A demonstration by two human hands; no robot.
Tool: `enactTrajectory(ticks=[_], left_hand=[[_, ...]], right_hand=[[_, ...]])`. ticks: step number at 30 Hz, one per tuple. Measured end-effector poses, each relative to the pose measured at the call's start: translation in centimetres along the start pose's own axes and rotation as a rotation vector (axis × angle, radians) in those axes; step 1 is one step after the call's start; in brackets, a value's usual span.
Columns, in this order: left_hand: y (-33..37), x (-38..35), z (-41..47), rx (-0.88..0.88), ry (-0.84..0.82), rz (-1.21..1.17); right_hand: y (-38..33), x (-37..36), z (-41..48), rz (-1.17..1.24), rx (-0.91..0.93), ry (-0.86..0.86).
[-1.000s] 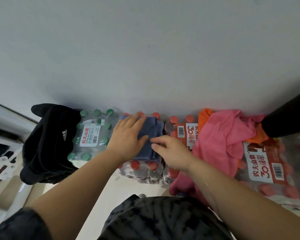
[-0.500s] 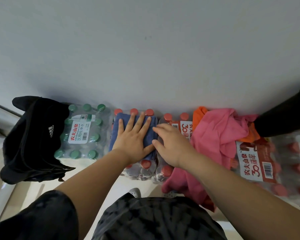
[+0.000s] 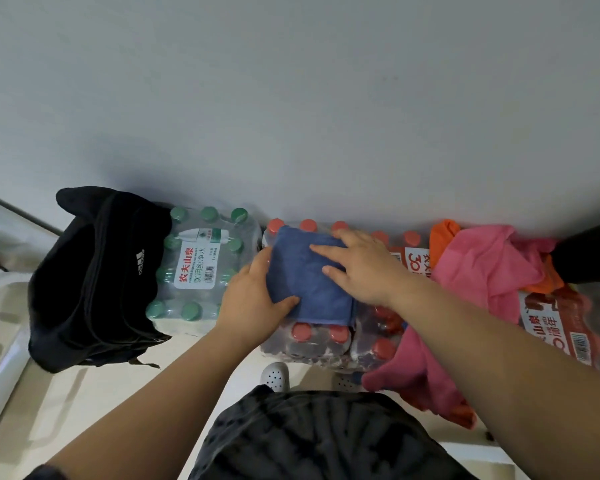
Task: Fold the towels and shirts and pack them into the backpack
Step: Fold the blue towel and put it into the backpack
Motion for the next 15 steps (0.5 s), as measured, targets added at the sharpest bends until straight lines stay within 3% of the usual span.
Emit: enactTrajectory(ticks=[7,9,12,15], left_hand=[[-0.4,2.1,3.1,-0.073,-0.096,-0.204],[-0.4,2.9,4.8,-0.096,-0.108,-0.229],[0.0,3.7,7.2,-0.155,-0.107,-0.193],[0.0,3.7,8.3,-0.219,-0.164,-0.057]], right_hand=[[-1.6,0.4,-2.6,0.062,-0.161,0.038],[-2.5,0.3,-3.8,0.097,-0.2,-0.02],[-4.2,0.1,-5.5,0.148,-0.222,-0.144],[-4.5,0.4,-5.9,0.053,-0.22,-0.148]])
Point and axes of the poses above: each hand's wrist, its own z-axis towards the middle knuckle, its own x-axis out of the back of the hand, y = z × x, the point moved 3 cm from there along z, towards the middle knuckle, and after that the axes turned 3 degrees about y, right-handed, at the moved point
